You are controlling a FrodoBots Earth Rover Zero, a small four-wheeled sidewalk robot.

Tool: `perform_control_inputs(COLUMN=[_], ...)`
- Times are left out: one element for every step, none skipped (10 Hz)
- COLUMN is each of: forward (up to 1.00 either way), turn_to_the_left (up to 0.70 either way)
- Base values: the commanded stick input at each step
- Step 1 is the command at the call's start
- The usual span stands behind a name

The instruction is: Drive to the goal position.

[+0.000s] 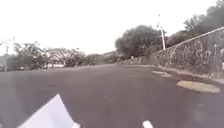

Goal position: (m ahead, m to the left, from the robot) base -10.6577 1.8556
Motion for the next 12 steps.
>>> perform_control_inputs(forward=[0.5,0.5,0.5,0.5,0.5,0.5,0.5,0.5,0.5,0.5,0.5,0.5], turn_to_the_left=[-0.42,-0.5,-0.5,-0.5,0.0,0.0,0.0,0.0,0.0,0.0,0.0,0.0])
